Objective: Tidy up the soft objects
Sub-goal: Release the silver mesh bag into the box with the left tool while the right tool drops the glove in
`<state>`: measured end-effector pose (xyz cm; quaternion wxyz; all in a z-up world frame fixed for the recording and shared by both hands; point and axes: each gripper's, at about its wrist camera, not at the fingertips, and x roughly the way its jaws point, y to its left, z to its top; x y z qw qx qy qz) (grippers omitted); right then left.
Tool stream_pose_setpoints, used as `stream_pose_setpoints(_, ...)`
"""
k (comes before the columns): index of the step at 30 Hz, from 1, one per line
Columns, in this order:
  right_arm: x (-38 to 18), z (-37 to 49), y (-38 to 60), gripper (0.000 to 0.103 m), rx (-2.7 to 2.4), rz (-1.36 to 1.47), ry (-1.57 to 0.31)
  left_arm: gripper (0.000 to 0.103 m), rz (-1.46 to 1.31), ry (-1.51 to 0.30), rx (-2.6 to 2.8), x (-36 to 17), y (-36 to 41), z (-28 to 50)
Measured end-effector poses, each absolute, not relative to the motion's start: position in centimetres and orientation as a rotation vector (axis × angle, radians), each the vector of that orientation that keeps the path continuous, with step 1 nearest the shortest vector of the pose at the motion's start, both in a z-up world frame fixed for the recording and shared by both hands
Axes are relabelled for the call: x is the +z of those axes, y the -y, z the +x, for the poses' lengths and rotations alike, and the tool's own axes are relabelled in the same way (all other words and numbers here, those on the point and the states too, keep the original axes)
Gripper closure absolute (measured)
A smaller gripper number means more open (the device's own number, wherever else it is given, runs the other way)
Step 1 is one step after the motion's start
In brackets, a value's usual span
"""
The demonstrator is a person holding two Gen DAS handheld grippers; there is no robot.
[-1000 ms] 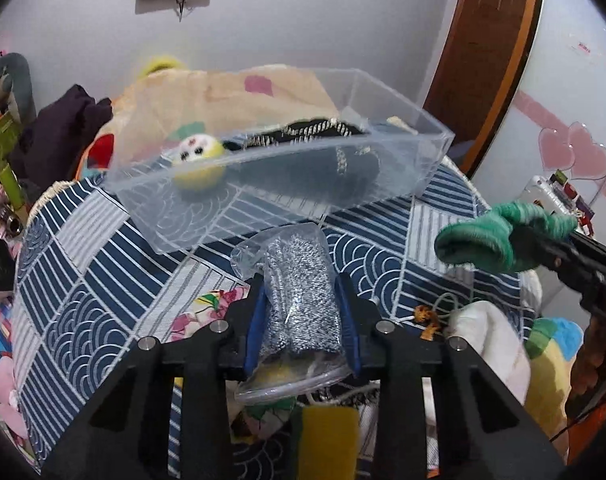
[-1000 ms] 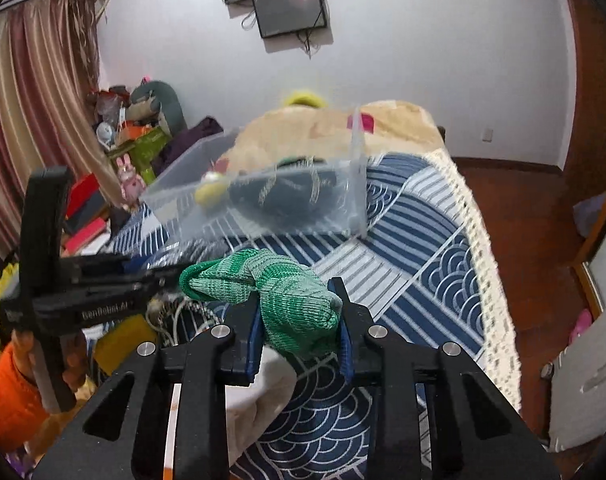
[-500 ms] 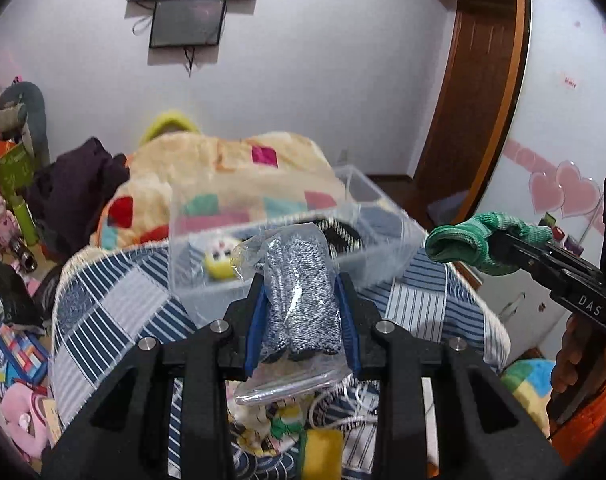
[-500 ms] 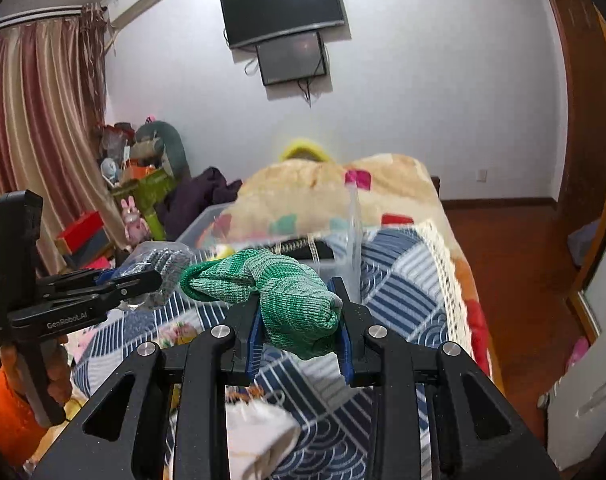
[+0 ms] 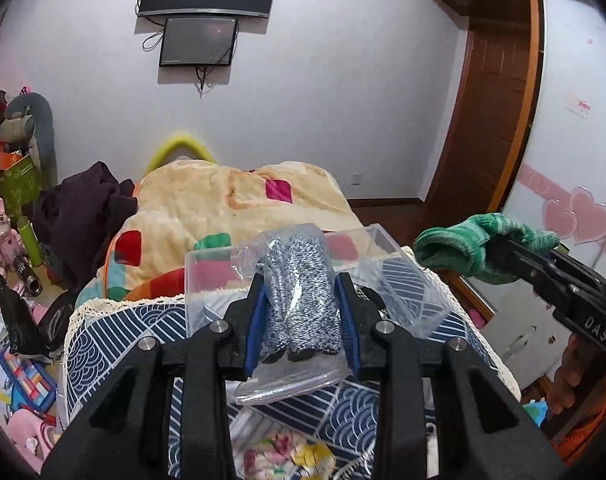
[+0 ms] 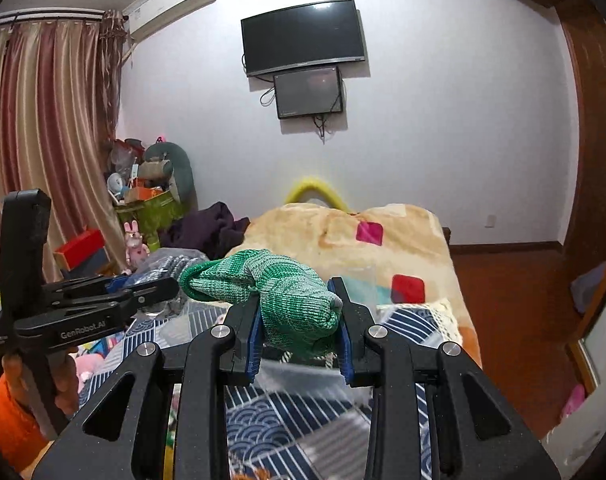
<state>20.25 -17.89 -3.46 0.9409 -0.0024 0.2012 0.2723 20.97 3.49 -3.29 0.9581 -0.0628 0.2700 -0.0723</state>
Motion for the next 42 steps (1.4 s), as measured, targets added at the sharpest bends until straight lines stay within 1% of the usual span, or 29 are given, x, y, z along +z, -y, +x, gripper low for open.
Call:
stream_pose_setpoints(4,-4.4,22.1,16.5,0.076,0.57,-0.023,-0.453,0.07,-0.123,-0.582,-0.138,-4.4,-3.5,22.8)
stream_pose_setpoints(11,-7.9,25.2,14.1,0.076,0.568,-0.081,-0.58,0.07,-0.101,-0.667,-0.129,-8.0,-2.7,26.0)
stream_pose_setpoints(19,-10.1,27.2,13.1,0.076,0.567,-0.127,-0.687,0.07,-0.075,-0.76,-0.132,-11.2,-2.2,28.6)
stream_pose_setpoints(24,-10.5,27.6,12.9,0.076,0.574,-0.146,-0.712,0.07,-0.083,-0.775,-0.116,-11.7,-2.5,28.7)
stream_pose_setpoints(26,-10.5,27.6,13.0,0.073,0.569,-0.14,-0.709,0.069,-0.079,-0.776,-0.112,-11.7,-2.6,28.5)
stream_pose_setpoints(27,-10.6,27.5,13.1,0.073,0.563,-0.145,-0.71,0.068,-0.077,-0.78,-0.114,-11.6,-2.6,28.4)
stream_pose_setpoints(31,-10.3,27.3,13.1,0.062,0.564,-0.166,-0.711,0.061,-0.068,-0.773,-0.117,-11.1,-2.6,27.6)
stream_pose_setpoints(32,-10.0,27.0,13.3,0.057,0.563,-0.169,-0.701,0.056,-0.065,-0.769,-0.116,-11.0,-2.6,27.5)
stream_pose_setpoints(33,-9.8,27.0,13.3,0.055,0.563,-0.171,-0.693,0.05,-0.059,-0.759,-0.112,-10.6,-2.6,27.1)
stream_pose_setpoints(35,-9.0,26.3,13.9,0.045,0.558,-0.159,-0.663,0.047,-0.045,-0.729,-0.109,-9.8,-2.5,26.2)
stream_pose_setpoints(37,-8.4,25.9,14.4,0.038,0.556,-0.146,-0.642,0.04,-0.035,-0.712,-0.111,-9.0,-2.4,25.4)
stream_pose_setpoints(39,-7.5,25.1,15.2,0.036,0.541,-0.146,-0.609,0.029,-0.029,-0.695,-0.113,-8.0,-2.4,24.5)
stream_pose_setpoints(40,-7.1,24.8,15.3,0.035,0.536,-0.147,-0.598,0.027,-0.029,-0.686,-0.114,-7.5,-2.4,24.0)
stream_pose_setpoints(42,-6.1,23.8,16.2,0.03,0.529,-0.138,-0.569,0.017,-0.026,-0.664,-0.117,-6.3,-2.3,22.5)
